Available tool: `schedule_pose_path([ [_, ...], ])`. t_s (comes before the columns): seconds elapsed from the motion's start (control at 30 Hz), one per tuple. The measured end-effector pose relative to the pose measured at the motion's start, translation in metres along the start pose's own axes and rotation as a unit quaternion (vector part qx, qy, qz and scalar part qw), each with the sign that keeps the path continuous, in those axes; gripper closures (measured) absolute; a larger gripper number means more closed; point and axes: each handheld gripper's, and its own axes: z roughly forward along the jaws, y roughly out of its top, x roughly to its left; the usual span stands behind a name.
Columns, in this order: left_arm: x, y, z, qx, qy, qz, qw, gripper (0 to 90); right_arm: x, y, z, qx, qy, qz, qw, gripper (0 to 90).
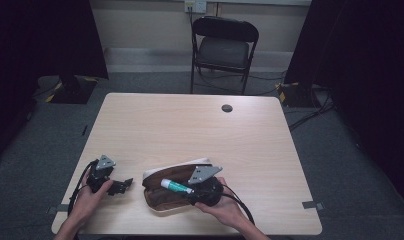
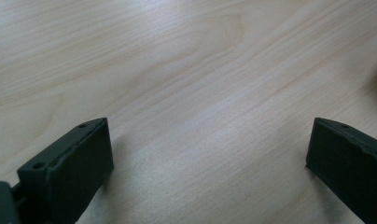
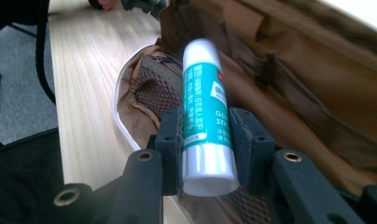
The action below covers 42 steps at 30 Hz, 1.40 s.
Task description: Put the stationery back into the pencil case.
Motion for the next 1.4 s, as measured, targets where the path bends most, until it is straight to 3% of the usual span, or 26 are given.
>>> schedule_pose_path([
  [0.23,0.0,0.0,0.0,0.0,0.0,0.0,1.0,0.1,0.0,0.009,0.014,0.006,0.005,-0.002,1.0,66.1],
  [0.6,0.0,0.0,0.0,0.0,0.0,0.002,1.0,0.1,-0.012,0.015,0.023,0.003,-0.028,0.028,0.9992,62.5],
  [0.93,0.0,0.0,0.0,0.0,0.0,0.002,1.0,0.1,-0.022,0.007,0.007,0.011,-0.055,0.035,0.9978,57.9],
  [1.03,0.0,0.0,0.0,0.0,0.0,0.002,1.0,0.1,-0.026,0.002,0.001,0.01,-0.07,0.038,0.9967,59.4],
  [1.4,0.0,0.0,0.0,0.0,0.0,0.002,1.0,0.1,-0.037,-0.015,-0.017,-0.001,-0.089,0.06,0.9943,62.6],
])
